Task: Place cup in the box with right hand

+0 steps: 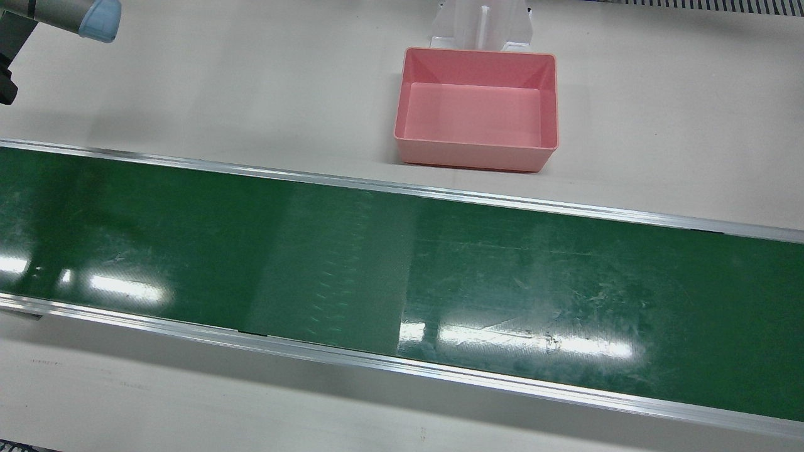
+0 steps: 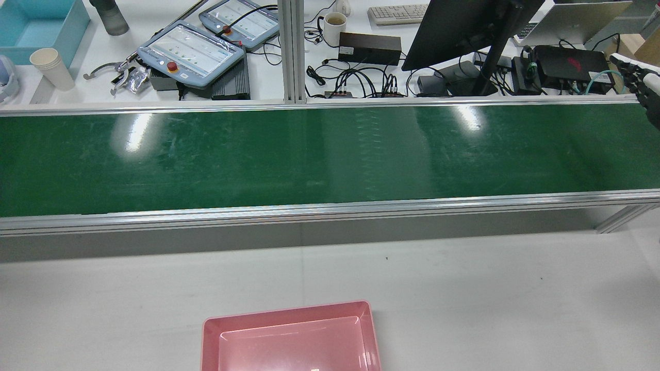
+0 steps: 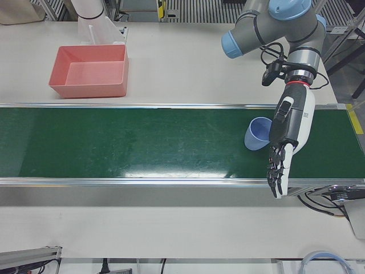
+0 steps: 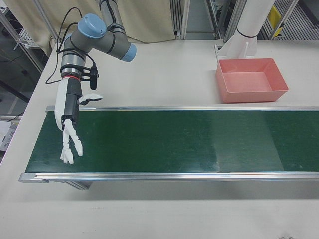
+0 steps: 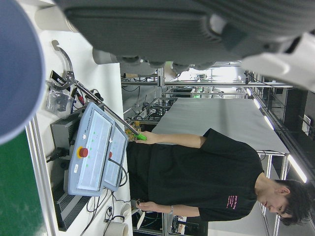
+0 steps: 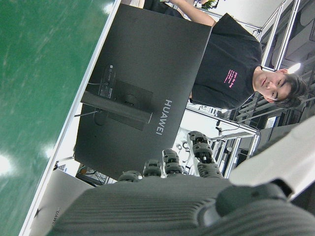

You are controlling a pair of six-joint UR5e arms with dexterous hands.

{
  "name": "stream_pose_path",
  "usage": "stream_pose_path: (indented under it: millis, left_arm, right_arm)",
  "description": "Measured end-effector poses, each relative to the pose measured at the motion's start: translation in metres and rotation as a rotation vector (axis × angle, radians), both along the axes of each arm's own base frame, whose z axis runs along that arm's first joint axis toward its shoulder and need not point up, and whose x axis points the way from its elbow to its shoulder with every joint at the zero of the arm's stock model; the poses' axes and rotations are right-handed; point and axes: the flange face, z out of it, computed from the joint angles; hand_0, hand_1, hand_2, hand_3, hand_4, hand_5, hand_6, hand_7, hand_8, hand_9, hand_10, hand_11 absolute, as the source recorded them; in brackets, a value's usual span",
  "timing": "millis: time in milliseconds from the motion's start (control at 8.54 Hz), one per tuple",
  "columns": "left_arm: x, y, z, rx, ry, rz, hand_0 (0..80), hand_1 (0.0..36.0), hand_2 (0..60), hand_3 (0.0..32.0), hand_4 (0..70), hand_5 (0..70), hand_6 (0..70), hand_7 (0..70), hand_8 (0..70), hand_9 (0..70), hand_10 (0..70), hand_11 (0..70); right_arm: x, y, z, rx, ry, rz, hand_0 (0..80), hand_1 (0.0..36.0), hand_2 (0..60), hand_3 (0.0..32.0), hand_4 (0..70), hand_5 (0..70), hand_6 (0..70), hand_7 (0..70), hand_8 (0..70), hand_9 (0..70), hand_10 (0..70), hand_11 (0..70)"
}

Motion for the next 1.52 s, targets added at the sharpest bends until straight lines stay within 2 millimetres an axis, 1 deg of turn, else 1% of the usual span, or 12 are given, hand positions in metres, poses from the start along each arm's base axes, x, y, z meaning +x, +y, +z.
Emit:
stream_pose_path:
  millis: [117,234,351,468,586,703,937,1054,1523]
  left_arm:
    - [0.000,0.000,0.000,0.000,0.000,0.000,0.0,0.0,0.0,0.0,0.0,0.0,0.0,0.0,0.0,0.0,0.0,0.0]
    - [0.000,0.000,0.000,0.001,0.000,-0.001,0.0,0.0,0.0,0.0,0.0,0.0,0.0,0.0,0.0,0.0,0.0,0.0]
    - [-0.001,0.000,-0.001,0.001,0.000,-0.001,0.0,0.0,0.0,0.0,0.0,0.0,0.0,0.0,0.0,0.0,0.0,0.0]
    - [-0.001,0.000,-0.001,0.001,0.000,-0.001,0.0,0.0,0.0,0.0,0.0,0.0,0.0,0.0,0.0,0.0,0.0,0.0]
    - [-0.001,0.000,-0.001,0.001,0.000,-0.001,0.0,0.0,0.0,0.0,0.0,0.0,0.0,0.0,0.0,0.0,0.0,0.0]
    - [-0.001,0.000,-0.001,0.001,0.000,-0.001,0.0,0.0,0.0,0.0,0.0,0.0,0.0,0.0,0.0,0.0,0.0,0.0]
    - [-0.001,0.000,-0.001,0.002,0.000,-0.001,0.0,0.0,0.0,0.0,0.0,0.0,0.0,0.0,0.0,0.0,0.0,0.0]
    - [-0.001,0.000,0.000,0.001,0.000,-0.001,0.0,0.0,0.0,0.0,0.0,0.0,0.0,0.0,0.0,0.0,0.0,0.0]
    - [-0.001,0.000,-0.001,0.001,0.000,-0.001,0.0,0.0,0.0,0.0,0.0,0.0,0.0,0.0,0.0,0.0,0.0,0.0]
  right_arm:
    - [0.000,-0.002,-0.002,0.008,0.006,0.003,22.8,7.1,13.6,0.0,0.0,2.1,2.1,5.2,3.1,4.4,0.0,0.0]
    - [0.000,-0.006,-0.006,0.027,0.019,0.015,26.3,8.5,16.0,0.0,0.0,2.4,1.1,0.3,2.8,3.2,0.0,0.0]
    - [0.001,-0.010,-0.011,0.045,0.034,0.030,37.2,11.5,17.2,0.0,0.0,3.1,0.7,0.0,2.3,2.0,0.0,0.0]
    - [0.002,-0.012,-0.014,0.056,0.043,0.041,44.7,16.1,17.6,0.0,0.0,4.5,1.0,0.0,2.5,1.6,0.0,0.0]
    - [0.003,-0.012,-0.016,0.061,0.047,0.047,47.4,19.1,17.2,0.0,0.0,5.4,1.2,0.0,2.6,1.5,0.0,0.0]
    - [0.003,-0.012,-0.018,0.064,0.050,0.050,47.1,18.9,16.7,0.0,0.0,5.3,1.1,0.0,3.1,1.4,0.0,0.0]
    - [0.003,-0.012,-0.019,0.064,0.056,0.050,44.4,15.5,17.2,0.0,0.0,4.3,0.9,0.0,2.7,1.4,0.0,0.0]
    - [0.002,-0.013,-0.018,0.063,0.059,0.048,43.0,14.6,17.0,0.0,0.0,4.0,1.0,0.0,2.7,1.7,0.0,0.0]
    - [-0.012,-0.013,-0.015,0.061,0.060,0.021,40.8,13.3,17.0,0.0,0.0,3.7,1.1,0.0,2.7,2.0,0.0,0.0]
